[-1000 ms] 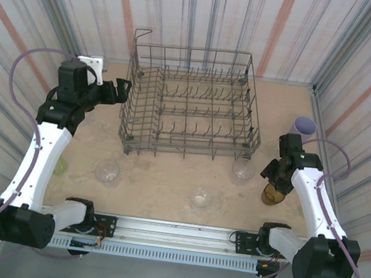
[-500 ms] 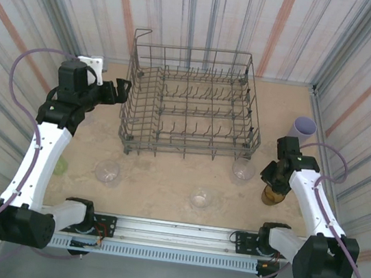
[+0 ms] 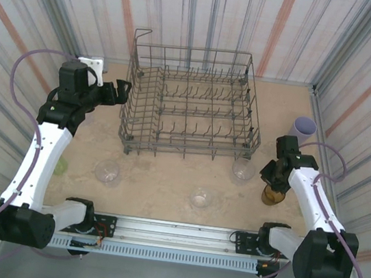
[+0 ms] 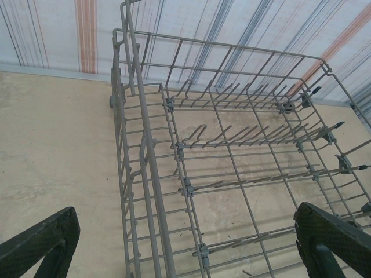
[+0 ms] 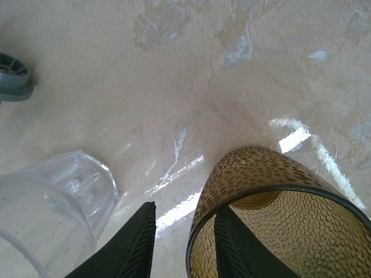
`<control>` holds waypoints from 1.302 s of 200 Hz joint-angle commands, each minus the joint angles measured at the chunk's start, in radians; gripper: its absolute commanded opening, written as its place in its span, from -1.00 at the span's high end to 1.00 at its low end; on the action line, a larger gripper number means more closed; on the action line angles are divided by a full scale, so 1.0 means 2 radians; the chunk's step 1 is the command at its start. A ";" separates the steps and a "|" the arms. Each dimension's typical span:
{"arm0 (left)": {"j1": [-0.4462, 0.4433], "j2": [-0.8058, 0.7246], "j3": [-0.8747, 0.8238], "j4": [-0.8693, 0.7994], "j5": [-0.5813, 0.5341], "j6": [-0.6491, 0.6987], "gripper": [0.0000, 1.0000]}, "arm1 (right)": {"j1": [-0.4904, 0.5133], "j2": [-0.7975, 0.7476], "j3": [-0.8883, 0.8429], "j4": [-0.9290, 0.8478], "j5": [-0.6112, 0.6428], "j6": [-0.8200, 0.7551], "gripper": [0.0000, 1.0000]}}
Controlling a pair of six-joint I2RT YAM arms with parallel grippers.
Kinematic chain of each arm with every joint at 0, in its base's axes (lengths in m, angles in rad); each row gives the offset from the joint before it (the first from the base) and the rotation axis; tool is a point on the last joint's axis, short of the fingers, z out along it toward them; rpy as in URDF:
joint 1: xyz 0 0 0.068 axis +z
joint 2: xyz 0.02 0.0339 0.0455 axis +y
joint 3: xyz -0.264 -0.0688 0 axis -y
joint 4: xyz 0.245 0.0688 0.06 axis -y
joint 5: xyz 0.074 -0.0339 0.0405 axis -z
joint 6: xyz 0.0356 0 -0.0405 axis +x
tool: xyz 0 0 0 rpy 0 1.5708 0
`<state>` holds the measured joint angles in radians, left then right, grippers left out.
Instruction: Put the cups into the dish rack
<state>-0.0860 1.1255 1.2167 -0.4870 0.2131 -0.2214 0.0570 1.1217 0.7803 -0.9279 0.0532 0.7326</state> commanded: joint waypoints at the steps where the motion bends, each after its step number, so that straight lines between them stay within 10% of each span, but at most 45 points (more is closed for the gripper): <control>1: 0.002 -0.005 -0.002 0.001 0.000 -0.001 -0.97 | -0.003 0.014 -0.008 0.008 0.001 0.004 0.45; 76: 0.003 -0.004 -0.003 0.002 -0.001 -0.001 -0.97 | -0.007 0.027 -0.002 0.015 0.004 -0.006 1.00; 260: 0.003 0.001 -0.009 0.014 0.026 -0.001 -0.97 | -0.035 0.001 0.139 -0.029 0.006 -0.050 1.00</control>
<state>-0.0860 1.1259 1.2018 -0.4747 0.2443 -0.2222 -0.0063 1.1309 1.0058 -0.9588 0.0544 0.6586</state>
